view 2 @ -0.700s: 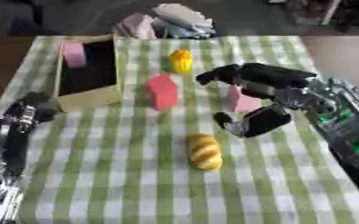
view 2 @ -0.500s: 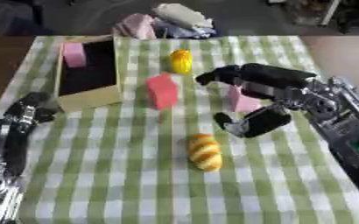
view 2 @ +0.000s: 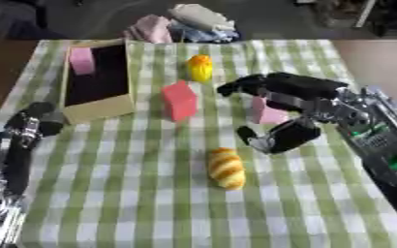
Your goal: Pick up objects on the table and place them in the box.
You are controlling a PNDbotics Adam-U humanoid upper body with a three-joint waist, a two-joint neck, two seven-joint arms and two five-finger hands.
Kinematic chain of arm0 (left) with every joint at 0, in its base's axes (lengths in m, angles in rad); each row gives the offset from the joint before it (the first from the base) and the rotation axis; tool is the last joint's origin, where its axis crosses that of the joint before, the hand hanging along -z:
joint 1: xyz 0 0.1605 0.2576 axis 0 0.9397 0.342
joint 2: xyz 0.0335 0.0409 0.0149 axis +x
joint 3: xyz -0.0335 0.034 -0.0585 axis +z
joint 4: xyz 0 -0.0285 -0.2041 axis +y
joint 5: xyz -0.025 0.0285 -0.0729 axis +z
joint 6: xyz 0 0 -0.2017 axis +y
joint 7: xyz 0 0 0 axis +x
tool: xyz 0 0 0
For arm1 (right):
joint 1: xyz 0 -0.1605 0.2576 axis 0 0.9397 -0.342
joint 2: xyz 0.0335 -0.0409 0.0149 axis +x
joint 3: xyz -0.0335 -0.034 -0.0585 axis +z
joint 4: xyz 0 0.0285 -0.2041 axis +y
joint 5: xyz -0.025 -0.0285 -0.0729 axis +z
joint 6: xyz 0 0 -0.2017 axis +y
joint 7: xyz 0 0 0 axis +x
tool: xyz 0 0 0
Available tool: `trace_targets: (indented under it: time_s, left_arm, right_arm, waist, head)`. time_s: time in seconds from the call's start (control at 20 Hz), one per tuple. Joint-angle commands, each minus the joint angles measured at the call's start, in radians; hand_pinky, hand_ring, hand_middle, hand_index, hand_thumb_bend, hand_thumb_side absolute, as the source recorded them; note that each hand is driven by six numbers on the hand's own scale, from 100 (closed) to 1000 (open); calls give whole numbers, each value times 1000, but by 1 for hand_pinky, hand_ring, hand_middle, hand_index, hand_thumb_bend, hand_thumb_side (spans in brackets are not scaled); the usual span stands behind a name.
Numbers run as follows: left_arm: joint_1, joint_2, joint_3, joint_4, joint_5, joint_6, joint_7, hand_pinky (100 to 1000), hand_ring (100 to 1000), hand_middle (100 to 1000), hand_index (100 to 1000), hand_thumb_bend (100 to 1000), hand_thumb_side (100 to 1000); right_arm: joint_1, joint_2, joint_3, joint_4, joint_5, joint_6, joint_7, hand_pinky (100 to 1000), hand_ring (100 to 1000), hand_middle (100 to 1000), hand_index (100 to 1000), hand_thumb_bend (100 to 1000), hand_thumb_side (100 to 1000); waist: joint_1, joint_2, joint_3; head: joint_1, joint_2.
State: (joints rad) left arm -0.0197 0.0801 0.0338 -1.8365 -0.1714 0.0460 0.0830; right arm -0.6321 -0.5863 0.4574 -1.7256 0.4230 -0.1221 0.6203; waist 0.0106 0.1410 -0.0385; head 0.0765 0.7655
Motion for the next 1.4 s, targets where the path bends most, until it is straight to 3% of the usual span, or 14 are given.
trace_targets:
  time_s: [0.05,0.4,1.0,1.4]
  left_arm:
    - [-9,15,-3,-10,0,-1,-3,717,638,755,791,266,825]
    - [-11,15,-6,-10,-1,-1,-5,719,644,754,789,264,828]
    - [-17,12,-7,-9,-2,-1,-8,719,644,753,789,264,830]
    - [-22,14,-7,-8,0,-2,-9,720,643,750,789,263,830]
  right_arm:
    - [-16,-18,-4,3,7,-2,9,912,960,889,1000,100,247]
    - [-40,-16,36,66,29,-20,76,917,964,884,996,100,282]
    - [-71,28,92,197,133,-110,175,933,977,893,985,100,314]
    - [-59,47,104,259,175,-152,187,934,978,891,967,100,458]
  waist:
    - [-14,-20,1]
    - [-16,-17,5]
    - [-19,-10,15]
    - [-21,-11,21]
  head:
    - [-2,4]
    - [-5,4]
    - [-9,4]
    - [-10,4]
